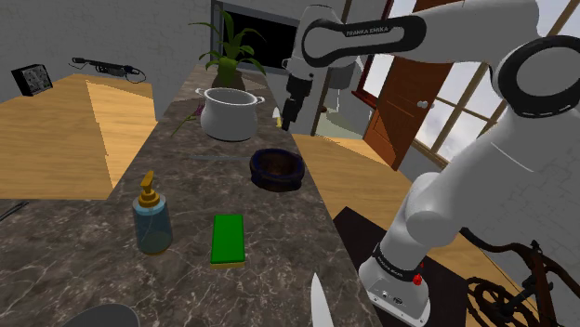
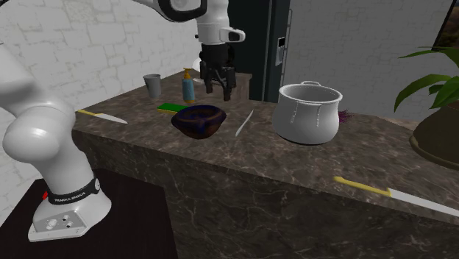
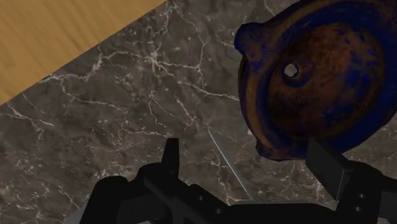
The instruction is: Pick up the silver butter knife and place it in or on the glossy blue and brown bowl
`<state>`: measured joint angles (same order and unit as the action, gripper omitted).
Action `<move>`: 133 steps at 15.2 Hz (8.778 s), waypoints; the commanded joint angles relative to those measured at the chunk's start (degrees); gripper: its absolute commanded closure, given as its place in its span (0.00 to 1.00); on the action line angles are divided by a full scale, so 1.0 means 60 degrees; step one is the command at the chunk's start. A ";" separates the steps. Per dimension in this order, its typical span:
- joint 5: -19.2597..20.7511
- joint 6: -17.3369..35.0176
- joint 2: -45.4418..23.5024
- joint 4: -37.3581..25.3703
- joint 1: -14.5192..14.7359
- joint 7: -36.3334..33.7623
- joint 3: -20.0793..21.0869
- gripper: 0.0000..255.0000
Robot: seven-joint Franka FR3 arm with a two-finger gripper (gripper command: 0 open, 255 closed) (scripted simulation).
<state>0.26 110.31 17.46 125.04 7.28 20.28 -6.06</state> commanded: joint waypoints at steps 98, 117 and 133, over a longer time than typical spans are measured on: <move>0.0283 -0.1462 0.1160 0.0566 0.1105 0.2793 0.0913 1.00; 0.0300 -0.0061 0.0979 0.1787 0.1101 0.2756 0.0902 0.00; 0.0275 -0.1298 0.1088 0.0659 0.1116 0.2763 0.0930 0.00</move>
<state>1.91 102.54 23.99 129.00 13.97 36.85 -0.48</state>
